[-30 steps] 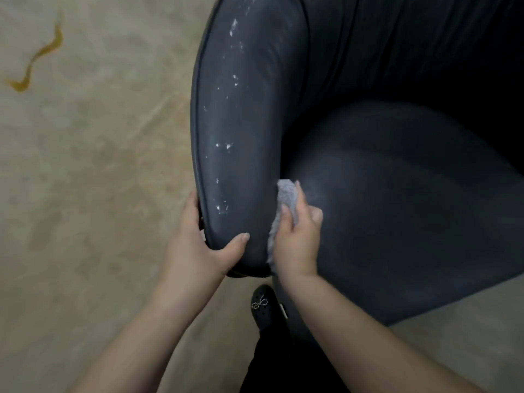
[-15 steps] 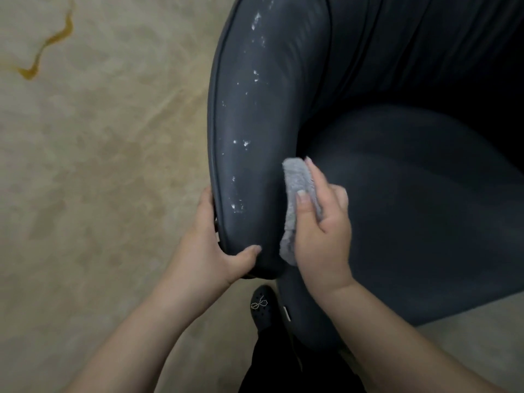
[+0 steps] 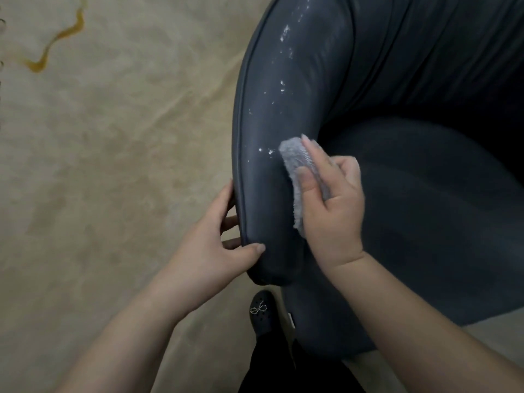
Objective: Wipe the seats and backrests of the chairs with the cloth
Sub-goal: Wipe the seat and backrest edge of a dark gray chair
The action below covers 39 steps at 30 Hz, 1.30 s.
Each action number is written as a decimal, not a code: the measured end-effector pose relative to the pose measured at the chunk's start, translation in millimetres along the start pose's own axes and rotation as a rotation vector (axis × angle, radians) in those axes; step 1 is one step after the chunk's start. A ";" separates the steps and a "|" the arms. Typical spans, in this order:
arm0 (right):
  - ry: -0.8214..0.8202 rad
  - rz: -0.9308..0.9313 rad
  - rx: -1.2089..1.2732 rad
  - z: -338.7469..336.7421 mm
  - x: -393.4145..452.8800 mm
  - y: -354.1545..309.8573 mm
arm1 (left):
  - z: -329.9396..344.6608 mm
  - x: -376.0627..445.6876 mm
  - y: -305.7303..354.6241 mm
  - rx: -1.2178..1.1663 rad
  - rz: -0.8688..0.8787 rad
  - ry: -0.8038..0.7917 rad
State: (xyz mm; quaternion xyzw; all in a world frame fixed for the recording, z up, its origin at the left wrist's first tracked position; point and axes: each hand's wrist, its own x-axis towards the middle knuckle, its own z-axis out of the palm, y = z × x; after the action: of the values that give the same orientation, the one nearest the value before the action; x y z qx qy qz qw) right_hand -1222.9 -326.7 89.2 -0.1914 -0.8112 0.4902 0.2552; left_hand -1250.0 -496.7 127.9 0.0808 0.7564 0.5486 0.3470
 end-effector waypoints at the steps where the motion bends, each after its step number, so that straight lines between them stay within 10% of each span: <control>1: -0.036 -0.081 0.010 5.3 1.8 -5.2 | 1.1 1.4 -1.4 0.011 0.005 0.022; 4: -0.134 -0.222 -0.076 16.3 4.7 -6.0 | 2.7 5.3 -2.5 0.014 0.013 0.062; 10: 0.030 0.076 -0.046 -2.5 21.2 8.4 | 4.0 16.9 7.5 0.092 0.012 0.115; 16: -0.222 -0.363 -0.214 25.4 47.7 -25.4 | 7.1 22.9 8.7 0.165 -0.025 0.148; 23: -0.052 0.059 -0.057 -14.8 50.7 15.8 | 7.8 25.1 18.8 0.211 -0.062 0.160; 29: -0.429 -0.314 -0.171 18.9 56.8 -30.2 | 10.9 26.4 15.3 0.195 -0.074 0.225; 39: -0.193 -0.185 -0.093 1.0 26.7 0.9 | -4.3 47.1 16.2 0.169 0.021 0.194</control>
State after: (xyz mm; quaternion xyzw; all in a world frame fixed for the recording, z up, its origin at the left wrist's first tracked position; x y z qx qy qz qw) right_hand -1244.7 -312.0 94.1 -0.0794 -0.8679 0.4427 0.2110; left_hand -1292.0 -470.2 122.3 0.0640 0.8291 0.4917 0.2584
